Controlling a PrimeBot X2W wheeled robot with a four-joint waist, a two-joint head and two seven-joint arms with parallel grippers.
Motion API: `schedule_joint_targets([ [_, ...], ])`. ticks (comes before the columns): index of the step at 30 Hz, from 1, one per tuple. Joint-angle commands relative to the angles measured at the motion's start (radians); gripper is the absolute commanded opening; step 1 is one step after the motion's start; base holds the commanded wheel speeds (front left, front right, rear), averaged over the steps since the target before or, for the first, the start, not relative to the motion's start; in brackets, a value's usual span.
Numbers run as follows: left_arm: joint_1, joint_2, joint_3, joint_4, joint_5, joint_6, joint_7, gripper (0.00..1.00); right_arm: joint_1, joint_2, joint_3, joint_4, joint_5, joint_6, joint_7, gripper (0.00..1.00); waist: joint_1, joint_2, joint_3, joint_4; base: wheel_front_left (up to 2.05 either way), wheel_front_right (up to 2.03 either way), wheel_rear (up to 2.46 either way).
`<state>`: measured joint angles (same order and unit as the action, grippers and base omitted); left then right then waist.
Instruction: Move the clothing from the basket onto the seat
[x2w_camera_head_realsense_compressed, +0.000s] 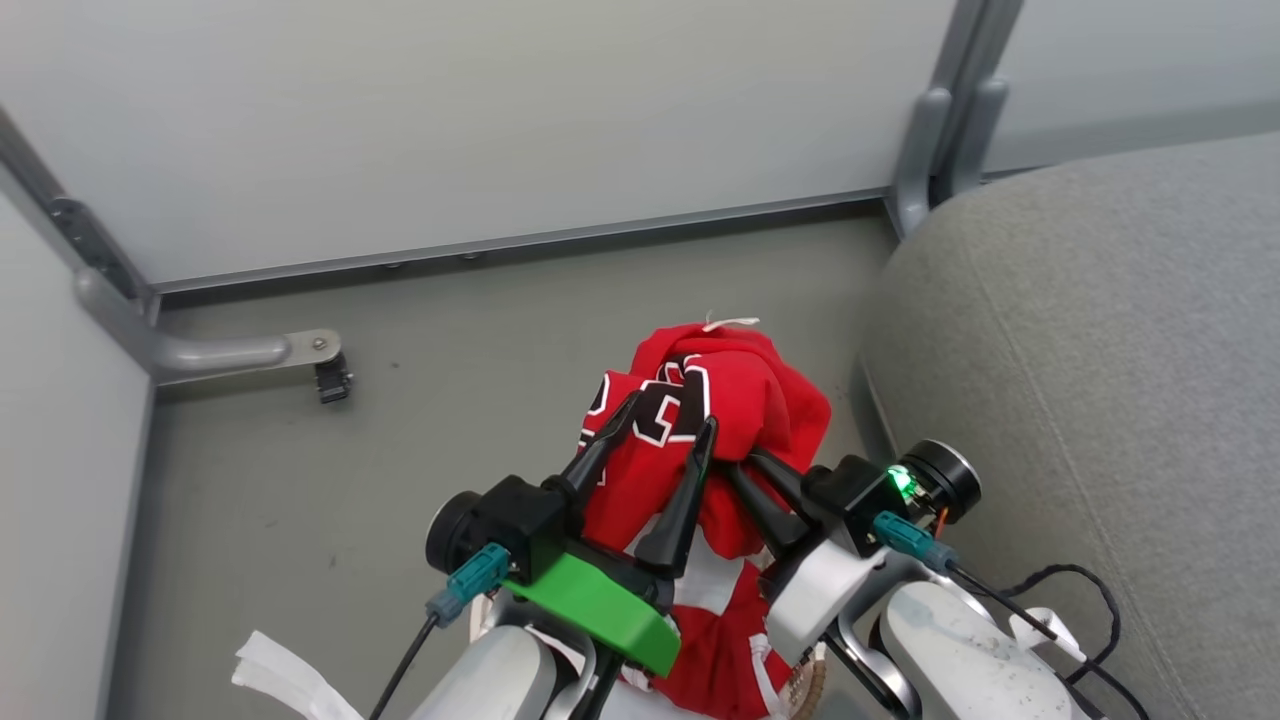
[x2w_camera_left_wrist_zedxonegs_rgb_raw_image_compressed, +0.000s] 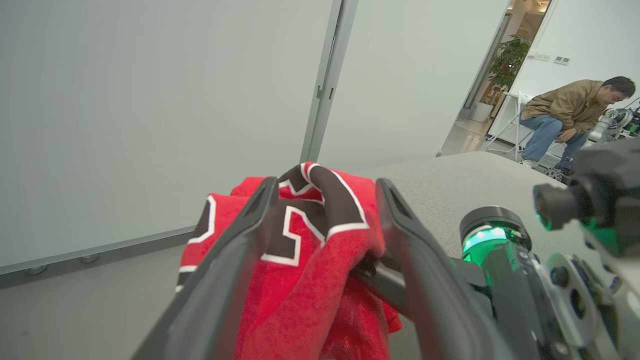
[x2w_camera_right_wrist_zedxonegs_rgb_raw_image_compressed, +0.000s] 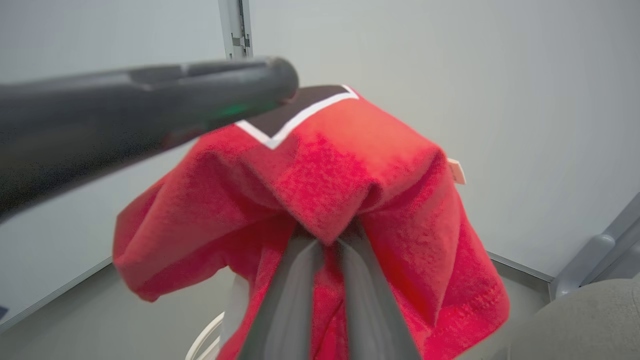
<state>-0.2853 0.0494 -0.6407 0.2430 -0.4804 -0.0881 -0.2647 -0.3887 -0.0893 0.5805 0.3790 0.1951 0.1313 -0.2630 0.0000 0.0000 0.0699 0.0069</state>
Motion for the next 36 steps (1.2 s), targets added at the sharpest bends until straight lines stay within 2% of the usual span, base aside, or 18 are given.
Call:
schedule_joint_targets([
  [1, 0.001, 0.002, 0.010, 0.000, 0.012, -0.001, 0.000, 1.00, 0.016, -0.008, -0.013, -0.008, 0.004, -0.001, -0.002, 0.00, 0.0000, 0.0000, 0.019, -0.061, 0.00, 0.00, 0.00],
  [12, -0.026, 0.002, 0.049, 0.011, 0.091, -0.014, 0.000, 1.00, 0.050, -0.021, -0.072, -0.041, 0.015, -0.001, -0.002, 0.00, 0.0000, 0.0000, 0.069, -0.312, 0.00, 0.00, 0.00],
  [20, -0.046, 0.003, 0.045, 0.029, 0.116, -0.025, 0.000, 1.00, 0.066, -0.015, -0.113, -0.053, 0.029, -0.001, -0.002, 0.00, 0.0000, 0.0000, 0.098, -0.445, 0.00, 0.00, 0.00],
  [27, -0.069, 0.003, 0.041, 0.040, 0.127, -0.031, 0.000, 1.00, 0.054, -0.027, -0.146, -0.062, 0.036, -0.001, -0.002, 0.00, 0.0000, 0.0000, 0.135, -0.484, 0.00, 0.00, 0.00],
  [31, -0.094, 0.004, 0.028, 0.047, 0.149, -0.034, 0.000, 1.00, 0.001, -0.055, -0.179, -0.068, 0.028, -0.001, -0.002, 0.00, 0.0000, 0.0000, 0.184, -0.470, 0.00, 0.00, 0.00],
  [36, -0.138, 0.004, 0.020, 0.063, 0.174, -0.036, 0.000, 1.00, -0.105, -0.098, -0.286, -0.066, 0.020, -0.001, -0.002, 0.00, 0.0000, 0.0000, 0.276, -0.429, 0.00, 0.00, 0.00],
])
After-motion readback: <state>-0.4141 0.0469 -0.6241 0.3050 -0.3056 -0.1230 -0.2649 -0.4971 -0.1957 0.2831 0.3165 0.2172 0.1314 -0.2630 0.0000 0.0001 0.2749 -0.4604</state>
